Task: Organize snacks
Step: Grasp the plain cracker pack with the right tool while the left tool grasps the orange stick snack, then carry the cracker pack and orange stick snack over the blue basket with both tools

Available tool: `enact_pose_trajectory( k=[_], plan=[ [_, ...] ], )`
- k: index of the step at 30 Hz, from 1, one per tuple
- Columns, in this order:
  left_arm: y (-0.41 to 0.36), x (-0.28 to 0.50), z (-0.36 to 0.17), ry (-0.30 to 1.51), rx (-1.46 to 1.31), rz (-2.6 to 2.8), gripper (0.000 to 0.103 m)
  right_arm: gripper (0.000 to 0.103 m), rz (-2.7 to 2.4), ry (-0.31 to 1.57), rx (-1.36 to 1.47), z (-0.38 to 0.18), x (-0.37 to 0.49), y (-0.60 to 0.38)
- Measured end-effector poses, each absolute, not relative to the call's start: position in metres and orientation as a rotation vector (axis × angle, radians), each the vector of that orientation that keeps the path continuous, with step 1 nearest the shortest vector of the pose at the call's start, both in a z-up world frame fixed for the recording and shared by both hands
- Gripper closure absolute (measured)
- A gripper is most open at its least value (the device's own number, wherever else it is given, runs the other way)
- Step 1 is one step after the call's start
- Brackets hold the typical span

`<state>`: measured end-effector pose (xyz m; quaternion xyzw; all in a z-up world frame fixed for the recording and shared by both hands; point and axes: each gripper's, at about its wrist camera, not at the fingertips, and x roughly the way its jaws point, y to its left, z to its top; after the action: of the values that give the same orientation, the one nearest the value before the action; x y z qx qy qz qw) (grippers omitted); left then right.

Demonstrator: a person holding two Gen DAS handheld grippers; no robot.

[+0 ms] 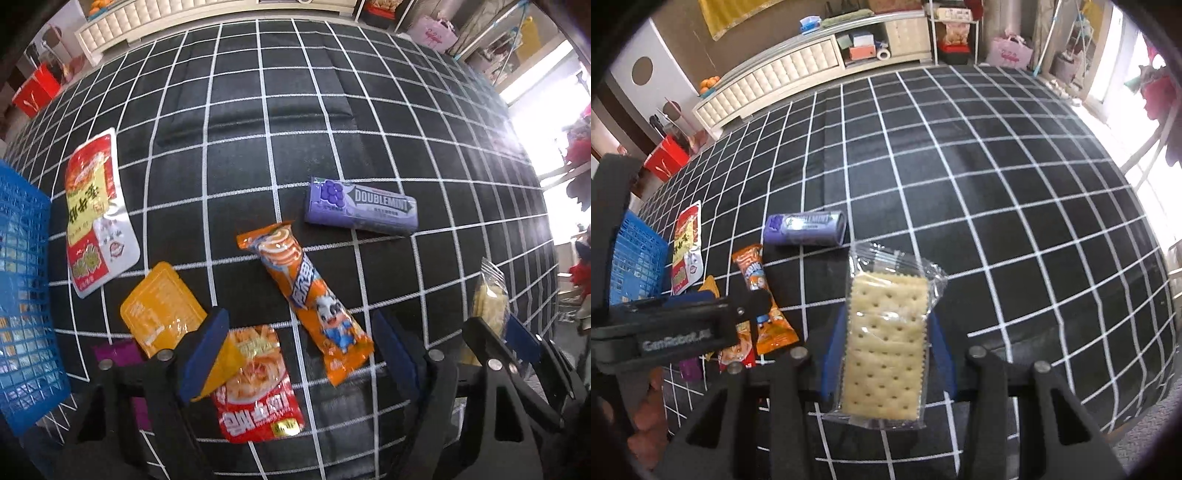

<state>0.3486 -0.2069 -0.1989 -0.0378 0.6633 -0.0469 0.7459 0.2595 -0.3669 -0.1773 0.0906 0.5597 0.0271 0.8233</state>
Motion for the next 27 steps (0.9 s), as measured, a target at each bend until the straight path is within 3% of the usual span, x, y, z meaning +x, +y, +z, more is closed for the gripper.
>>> enact_pose_trajectory(
  k=[5, 7, 12, 21, 27],
  plan=[
    [-0.221, 0.361, -0.220, 1.478, -0.043, -0.091, 0.051, 0.054, 0.083, 1.193, 0.214, -0.184, 0.264, -0.368],
    [-0.223, 0.363, -0.227, 1.487, -0.042, -0.085, 0.073, 0.054, 0.088, 1.192, 0.217, -0.184, 0.265, -0.369],
    [-0.230, 0.359, -0.234, 1.461, 0.003, -0.109, 0.089, 0.054, 0.086, 1.190, 0.215, -0.179, 0.264, -0.371],
    [-0.225, 0.330, -0.200, 1.370, 0.066, -0.152, 0.089, 0.054, 0.084, 1.137, 0.151, -0.141, 0.252, -0.345],
    [-0.189, 0.305, -0.150, 1.303, 0.037, -0.197, 0.089, 0.054, 0.129, 1.081, 0.124, -0.101, 0.241, -0.316]
  ],
)
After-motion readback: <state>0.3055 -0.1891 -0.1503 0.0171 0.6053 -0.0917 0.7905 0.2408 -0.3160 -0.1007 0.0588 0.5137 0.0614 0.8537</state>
